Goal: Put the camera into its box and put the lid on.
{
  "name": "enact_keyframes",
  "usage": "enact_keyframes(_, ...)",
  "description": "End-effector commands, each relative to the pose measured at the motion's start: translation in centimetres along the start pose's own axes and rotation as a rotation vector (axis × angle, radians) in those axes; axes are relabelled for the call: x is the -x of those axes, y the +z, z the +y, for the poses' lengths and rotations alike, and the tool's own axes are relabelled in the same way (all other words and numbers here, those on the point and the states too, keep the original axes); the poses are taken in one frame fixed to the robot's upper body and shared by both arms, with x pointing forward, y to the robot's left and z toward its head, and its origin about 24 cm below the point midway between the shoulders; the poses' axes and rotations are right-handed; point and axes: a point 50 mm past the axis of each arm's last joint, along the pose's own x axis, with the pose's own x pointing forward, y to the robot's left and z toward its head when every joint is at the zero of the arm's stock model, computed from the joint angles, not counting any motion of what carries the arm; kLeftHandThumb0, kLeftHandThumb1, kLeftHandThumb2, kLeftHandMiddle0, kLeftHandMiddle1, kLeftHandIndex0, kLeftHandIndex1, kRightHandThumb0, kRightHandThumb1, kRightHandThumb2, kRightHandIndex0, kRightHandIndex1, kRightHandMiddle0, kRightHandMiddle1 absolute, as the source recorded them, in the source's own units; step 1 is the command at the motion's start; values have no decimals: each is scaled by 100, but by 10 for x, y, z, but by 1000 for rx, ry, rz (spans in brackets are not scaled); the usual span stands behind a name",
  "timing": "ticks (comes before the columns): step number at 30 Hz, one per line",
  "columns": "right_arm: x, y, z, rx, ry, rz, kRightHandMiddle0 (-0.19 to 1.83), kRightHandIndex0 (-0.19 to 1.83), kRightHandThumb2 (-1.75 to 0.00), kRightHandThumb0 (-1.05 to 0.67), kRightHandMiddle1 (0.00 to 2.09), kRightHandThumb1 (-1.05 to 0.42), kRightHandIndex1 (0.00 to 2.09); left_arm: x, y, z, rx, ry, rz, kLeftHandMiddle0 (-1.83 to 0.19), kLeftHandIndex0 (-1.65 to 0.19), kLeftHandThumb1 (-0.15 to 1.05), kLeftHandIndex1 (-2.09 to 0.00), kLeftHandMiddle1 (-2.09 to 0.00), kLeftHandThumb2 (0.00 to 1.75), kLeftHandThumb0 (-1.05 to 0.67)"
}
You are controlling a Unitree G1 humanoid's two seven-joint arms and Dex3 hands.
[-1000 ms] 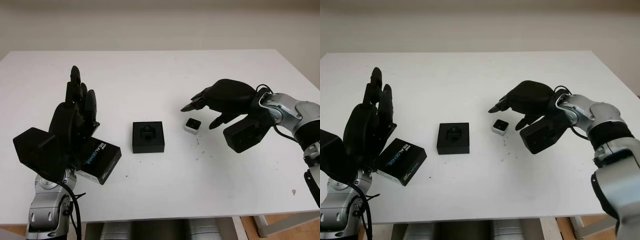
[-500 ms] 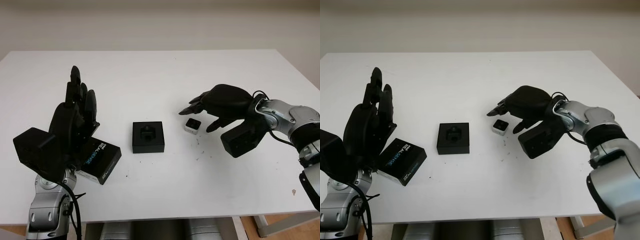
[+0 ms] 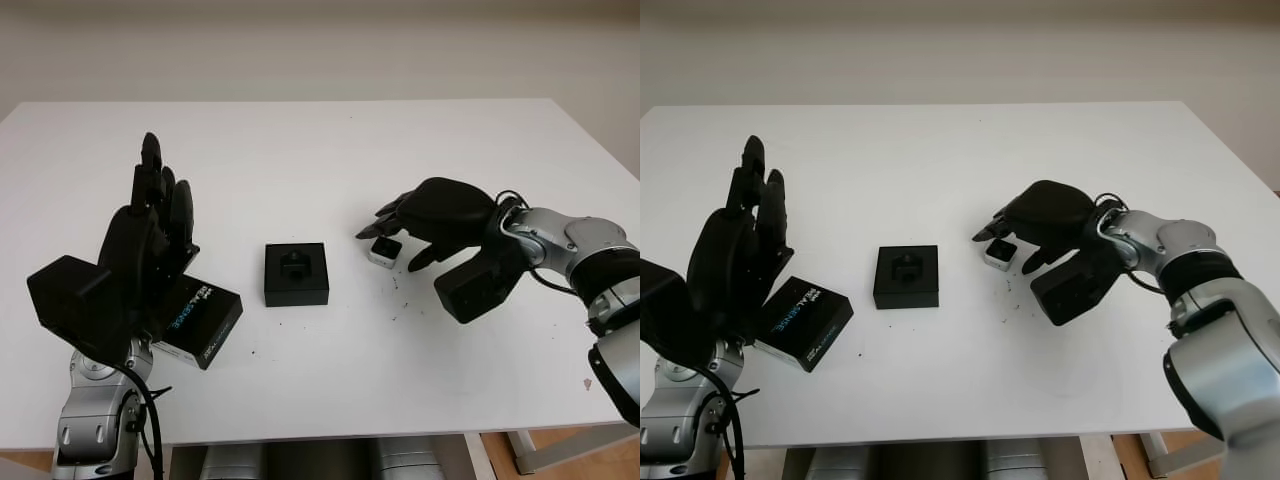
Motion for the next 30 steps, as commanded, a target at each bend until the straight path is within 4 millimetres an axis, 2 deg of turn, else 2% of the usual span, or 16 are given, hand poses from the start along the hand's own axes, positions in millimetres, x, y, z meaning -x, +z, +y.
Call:
enact_keyframes(1,-3,-1,-8,24,-20,-2,62,57,-5,-34,11,-84,11,2,5,1,2,0,-26,19,19,105,0,0,65,-80)
enact_keyframes(16,-5,-3,-3,53,-19,30,69,65,-6,-27,19,-90,21,6,5,3,-6,-15,-21,19,19,105,0,0,66,-79)
enact_keyframes(17,-5,-4,-3,52,-15,35,66,62,-6,-27,26,-91,27,6,5,2,-5,-13,-21,19,19,105,0,0,66,-79)
enact_keyframes(19,-5,-5,-3,58,-10,41,47,47,-6,-26,62,-92,54,7,5,2,-5,-11,-21,19,19,105,0,0,65,-80)
enact_keyframes(20,-5,-5,-3,62,-9,44,43,44,-6,-27,72,-93,61,7,5,2,-4,-11,-20,19,19,105,0,0,64,-80)
enact_keyframes(30,-4,-7,-2,109,-7,43,39,44,-6,-28,105,-98,84,7,6,0,-1,-25,-21,19,19,105,0,0,65,-79)
